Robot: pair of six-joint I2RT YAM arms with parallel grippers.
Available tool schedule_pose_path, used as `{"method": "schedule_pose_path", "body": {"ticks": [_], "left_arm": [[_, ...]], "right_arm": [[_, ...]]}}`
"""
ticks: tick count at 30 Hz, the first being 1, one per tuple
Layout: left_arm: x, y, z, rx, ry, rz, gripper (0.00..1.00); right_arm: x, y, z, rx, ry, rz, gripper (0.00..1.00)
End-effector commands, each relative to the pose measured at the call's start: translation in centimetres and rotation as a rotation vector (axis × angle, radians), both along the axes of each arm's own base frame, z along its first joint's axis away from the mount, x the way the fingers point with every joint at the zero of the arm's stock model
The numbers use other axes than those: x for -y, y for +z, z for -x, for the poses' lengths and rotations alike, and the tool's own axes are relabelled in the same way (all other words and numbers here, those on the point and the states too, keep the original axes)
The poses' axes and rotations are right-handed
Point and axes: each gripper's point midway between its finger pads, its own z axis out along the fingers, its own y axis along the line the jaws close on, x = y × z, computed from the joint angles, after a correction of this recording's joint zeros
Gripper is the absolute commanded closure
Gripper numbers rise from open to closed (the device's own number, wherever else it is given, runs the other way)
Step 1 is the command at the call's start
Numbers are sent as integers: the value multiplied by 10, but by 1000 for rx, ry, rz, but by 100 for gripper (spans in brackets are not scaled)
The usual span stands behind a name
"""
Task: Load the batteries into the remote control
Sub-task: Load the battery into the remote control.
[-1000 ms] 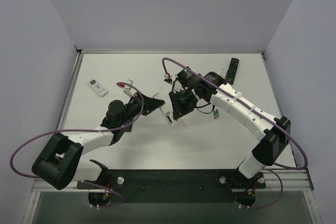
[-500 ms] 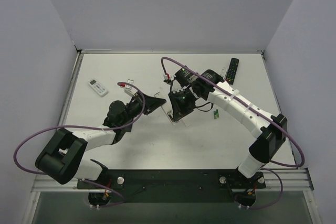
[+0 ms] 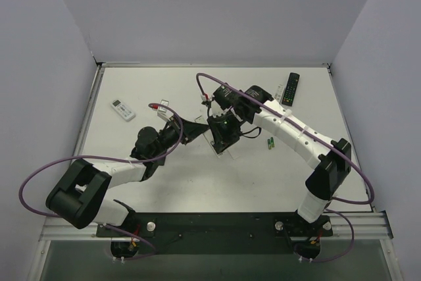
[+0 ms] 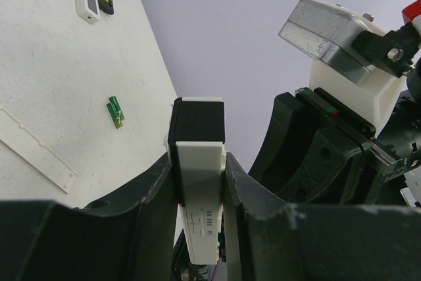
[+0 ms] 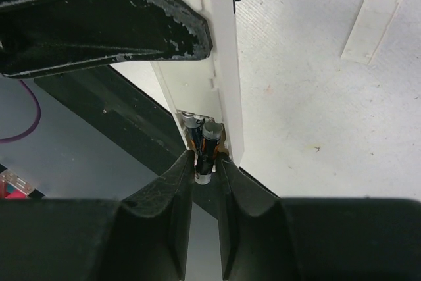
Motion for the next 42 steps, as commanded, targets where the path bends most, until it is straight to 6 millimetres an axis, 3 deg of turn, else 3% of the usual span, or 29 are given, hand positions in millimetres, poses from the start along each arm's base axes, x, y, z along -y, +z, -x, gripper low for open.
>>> {"method": "schedule_pose_path", "body": {"ticks": [1, 12, 32, 39, 40, 42], "left_arm": [[1, 39, 5, 109, -21, 85, 100], [0, 37, 9, 92, -28, 97, 100], [-2, 22, 4, -19, -21, 124, 100], [-7, 26, 0, -55, -18, 154, 100], [-8, 27, 0, -56, -20, 157, 100], [-8, 31, 1, -53, -32, 162, 100]], "right_arm": [[10, 4, 0, 12, -28, 69, 83], [13, 10, -6, 66, -61, 92, 81], [10, 54, -23, 283, -60, 35, 63], [6, 86, -16, 417, 106, -118, 62], [9, 79, -12, 429, 158, -113, 62], [13, 91, -11, 493, 181, -171, 62]]}}
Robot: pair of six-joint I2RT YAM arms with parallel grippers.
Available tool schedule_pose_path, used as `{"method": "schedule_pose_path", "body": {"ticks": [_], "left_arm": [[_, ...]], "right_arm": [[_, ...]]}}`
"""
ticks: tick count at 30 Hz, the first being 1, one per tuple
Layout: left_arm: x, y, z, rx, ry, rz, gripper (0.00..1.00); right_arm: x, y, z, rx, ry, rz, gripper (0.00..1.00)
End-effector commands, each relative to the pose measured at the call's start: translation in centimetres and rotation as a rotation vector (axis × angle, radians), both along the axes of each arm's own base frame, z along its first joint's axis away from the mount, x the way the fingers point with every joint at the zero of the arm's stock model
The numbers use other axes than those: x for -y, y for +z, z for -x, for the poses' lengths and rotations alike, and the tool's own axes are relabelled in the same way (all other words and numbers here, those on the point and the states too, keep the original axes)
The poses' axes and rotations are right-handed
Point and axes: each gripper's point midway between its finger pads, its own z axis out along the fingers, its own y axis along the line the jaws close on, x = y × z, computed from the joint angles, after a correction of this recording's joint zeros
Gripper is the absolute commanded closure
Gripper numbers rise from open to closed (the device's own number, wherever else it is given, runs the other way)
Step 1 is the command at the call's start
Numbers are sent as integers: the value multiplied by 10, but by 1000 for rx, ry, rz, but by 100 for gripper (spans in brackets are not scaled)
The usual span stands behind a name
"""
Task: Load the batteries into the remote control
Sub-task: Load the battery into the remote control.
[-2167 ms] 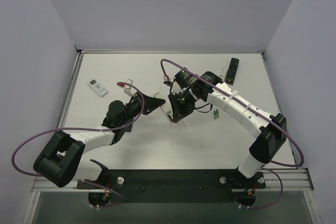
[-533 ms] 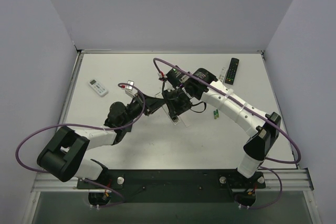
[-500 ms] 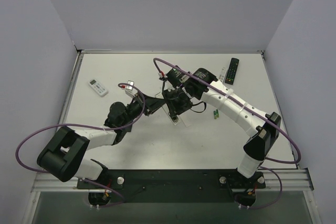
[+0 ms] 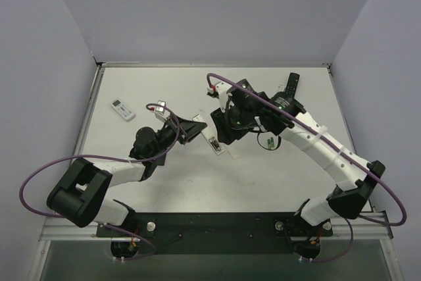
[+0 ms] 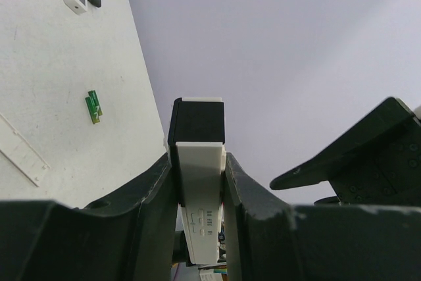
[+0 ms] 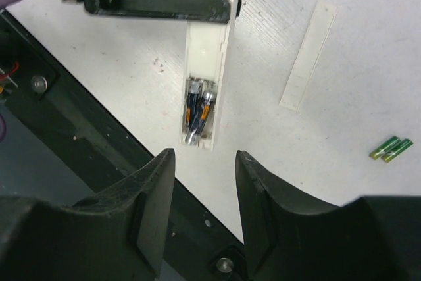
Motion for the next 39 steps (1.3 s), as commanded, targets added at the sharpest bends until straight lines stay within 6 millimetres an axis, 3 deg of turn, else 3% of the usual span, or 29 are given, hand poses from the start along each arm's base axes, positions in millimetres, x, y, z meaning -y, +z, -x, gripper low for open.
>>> {"method": "schedule_pose_path", "body": {"ticks": [1, 6, 13, 18, 21, 39], "left_arm": [[-2, 29, 4, 66, -31, 63, 100], [-1, 35, 4, 75, -41, 40, 100], [-2, 41, 7, 76, -42, 26, 100], [-3, 42, 9, 73, -43, 18, 100], [-3, 42, 10, 75, -40, 13, 100], [-3, 47, 11, 83, -44, 14, 100]], "right_arm": [[7, 25, 8, 147, 152, -97, 63], [8, 13, 22, 217, 339, -138, 63], [1, -1, 30, 227, 418, -171, 68], [-4, -11, 31, 223, 439, -174, 71], [-7, -13, 33, 209, 446, -180, 79], [-13, -28, 35, 161, 458, -165, 79]]}}
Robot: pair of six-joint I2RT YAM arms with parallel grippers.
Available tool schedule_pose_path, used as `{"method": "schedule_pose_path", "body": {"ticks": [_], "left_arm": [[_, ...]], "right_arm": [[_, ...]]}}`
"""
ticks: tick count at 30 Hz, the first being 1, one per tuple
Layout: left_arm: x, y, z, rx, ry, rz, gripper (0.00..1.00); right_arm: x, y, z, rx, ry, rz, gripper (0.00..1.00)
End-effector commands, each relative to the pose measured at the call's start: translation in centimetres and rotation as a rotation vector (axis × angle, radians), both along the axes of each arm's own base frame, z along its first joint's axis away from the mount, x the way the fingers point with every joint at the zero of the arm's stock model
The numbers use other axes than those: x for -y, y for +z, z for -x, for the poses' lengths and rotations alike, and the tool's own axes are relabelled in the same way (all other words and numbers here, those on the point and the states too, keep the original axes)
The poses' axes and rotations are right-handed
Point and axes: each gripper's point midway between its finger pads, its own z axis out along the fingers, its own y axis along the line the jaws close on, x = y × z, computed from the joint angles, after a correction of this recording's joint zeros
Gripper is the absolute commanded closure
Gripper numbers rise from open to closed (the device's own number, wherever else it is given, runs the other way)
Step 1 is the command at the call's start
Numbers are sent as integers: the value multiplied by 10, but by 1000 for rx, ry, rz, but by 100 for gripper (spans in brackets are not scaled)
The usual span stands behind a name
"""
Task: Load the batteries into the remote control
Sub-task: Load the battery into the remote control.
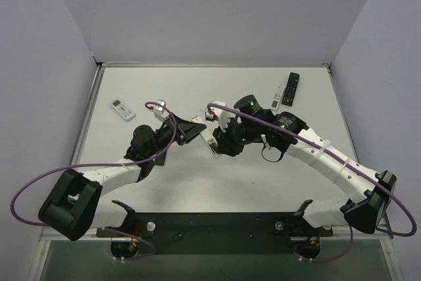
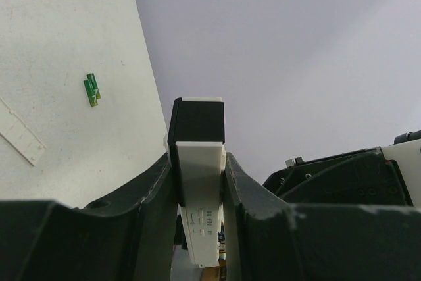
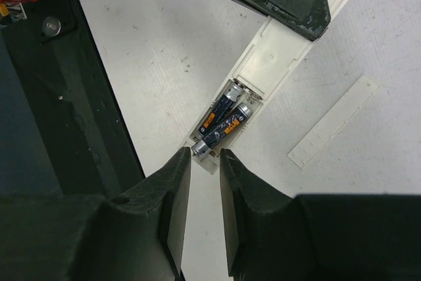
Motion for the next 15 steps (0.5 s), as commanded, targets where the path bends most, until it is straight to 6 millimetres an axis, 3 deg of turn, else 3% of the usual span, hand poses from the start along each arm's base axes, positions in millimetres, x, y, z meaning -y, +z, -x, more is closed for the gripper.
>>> {"method": "schedule_pose_path", "body": {"ticks": [1, 6, 15], "left_arm": [[1, 38, 1, 111, -11, 47, 100], [0, 40, 1, 114, -11, 50, 100], [1, 43, 1, 120, -14, 54, 100]], "right_arm": [[-5, -7, 3, -12, 31, 3, 79], [-3, -12, -1, -3, 15, 29, 79], [0, -20, -6, 6, 2, 63, 90]]}}
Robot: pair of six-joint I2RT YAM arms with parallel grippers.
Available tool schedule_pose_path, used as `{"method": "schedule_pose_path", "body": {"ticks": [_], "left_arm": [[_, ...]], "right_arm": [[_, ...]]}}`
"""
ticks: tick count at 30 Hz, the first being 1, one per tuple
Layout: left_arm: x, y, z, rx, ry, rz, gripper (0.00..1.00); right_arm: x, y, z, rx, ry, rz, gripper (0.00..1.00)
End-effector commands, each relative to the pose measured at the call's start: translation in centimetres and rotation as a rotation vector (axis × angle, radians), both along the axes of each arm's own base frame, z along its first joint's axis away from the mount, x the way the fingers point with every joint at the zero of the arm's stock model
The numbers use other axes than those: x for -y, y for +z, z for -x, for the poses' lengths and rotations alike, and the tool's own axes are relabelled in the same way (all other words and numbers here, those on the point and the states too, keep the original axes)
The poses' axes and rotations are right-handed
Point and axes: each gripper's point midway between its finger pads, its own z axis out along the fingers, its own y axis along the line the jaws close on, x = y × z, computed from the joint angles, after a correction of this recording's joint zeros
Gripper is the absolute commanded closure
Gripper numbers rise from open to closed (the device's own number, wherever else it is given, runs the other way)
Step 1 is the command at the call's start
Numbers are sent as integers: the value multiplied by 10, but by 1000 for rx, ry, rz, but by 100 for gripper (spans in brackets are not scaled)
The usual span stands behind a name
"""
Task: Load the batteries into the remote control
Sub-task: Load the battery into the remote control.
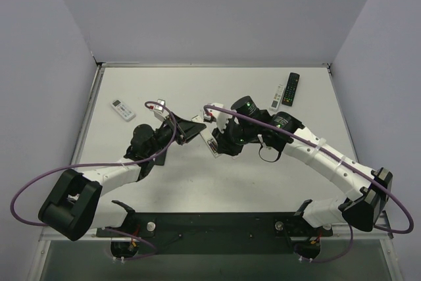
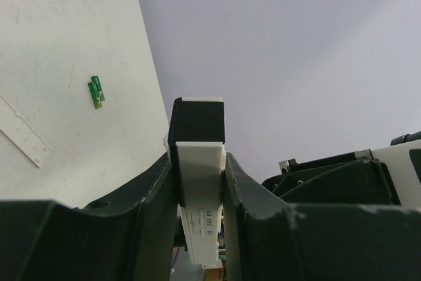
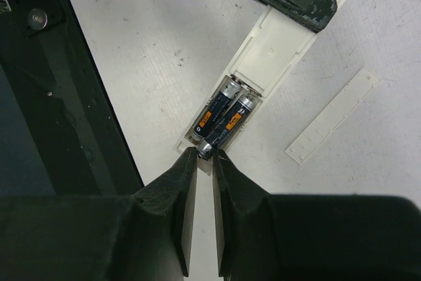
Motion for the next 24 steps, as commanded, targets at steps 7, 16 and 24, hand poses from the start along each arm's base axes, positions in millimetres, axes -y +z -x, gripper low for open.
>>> {"method": "schedule_pose_path", "body": {"ticks": [7, 16, 24], "left_arm": [[2, 46, 2, 128, -22, 68, 100], [3, 62, 6, 198, -40, 102, 100], [6, 85, 16, 304, -89, 152, 100]], "right_arm": [[-3, -6, -3, 7, 15, 21, 91], [-4, -17, -9, -47, -15, 30, 91], [-4, -17, -20, -177, -65, -47, 91]]}}
